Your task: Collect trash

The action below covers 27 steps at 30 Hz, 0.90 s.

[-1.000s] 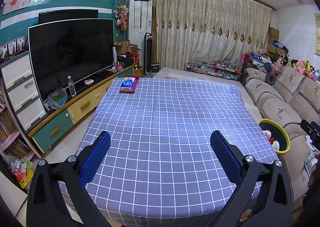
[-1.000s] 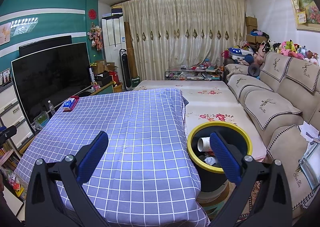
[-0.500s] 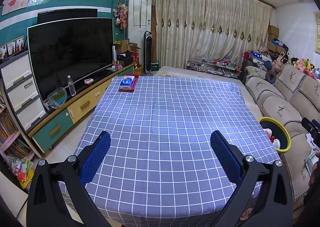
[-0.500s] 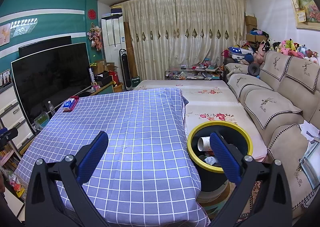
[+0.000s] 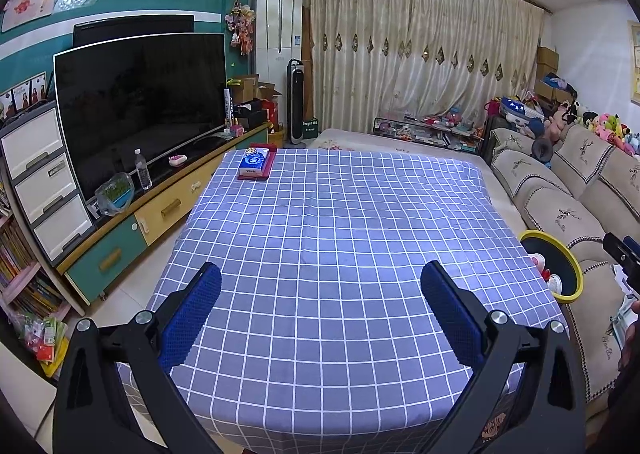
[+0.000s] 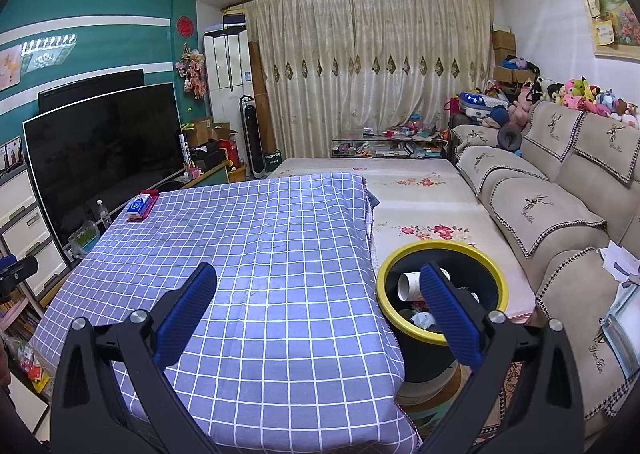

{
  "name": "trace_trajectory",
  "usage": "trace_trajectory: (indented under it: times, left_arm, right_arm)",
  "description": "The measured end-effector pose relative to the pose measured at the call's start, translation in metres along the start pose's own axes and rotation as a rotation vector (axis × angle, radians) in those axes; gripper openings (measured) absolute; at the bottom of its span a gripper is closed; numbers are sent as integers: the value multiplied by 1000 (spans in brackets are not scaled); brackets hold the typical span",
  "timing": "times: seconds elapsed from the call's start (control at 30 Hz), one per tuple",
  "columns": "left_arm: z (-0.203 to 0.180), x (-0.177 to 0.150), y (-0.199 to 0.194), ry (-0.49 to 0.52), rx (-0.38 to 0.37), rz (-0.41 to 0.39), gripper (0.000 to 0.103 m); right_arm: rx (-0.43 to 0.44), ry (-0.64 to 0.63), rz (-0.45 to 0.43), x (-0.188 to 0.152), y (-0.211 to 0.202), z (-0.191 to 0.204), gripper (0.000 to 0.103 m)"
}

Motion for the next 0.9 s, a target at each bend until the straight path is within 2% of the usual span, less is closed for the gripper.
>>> trace_trajectory:
  times: [0.37, 0.57, 0.67, 0.73, 0.9]
  left_arm:
    - [-5, 1, 16, -24, -49, 45, 98]
    - [-8, 12, 28, -17, -70, 24, 98]
    - [-8, 25, 53, 14, -56, 33, 98]
    - [-2, 35, 89, 14, -36, 80, 98]
    - [16, 51, 182, 32, 23, 167, 98]
  right_arm:
    - [0, 3, 11, -3, 5, -2, 97]
    - [4, 4, 29, -4, 15, -2, 97]
    - [13, -16, 38, 5, 32, 2, 97]
    - [11, -39, 58, 13, 52, 10, 97]
    - [66, -92, 141, 35, 136, 46, 97]
Point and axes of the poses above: each gripper's, at about its wrist camera, not at the fingertips, and y roughly the way its jaws point, z to its left, x to its top, the point moved 1 cm from there along y, roughly the way its jaws point, and after that the axes turned 4 degrees about y, right-handed, at the moved point
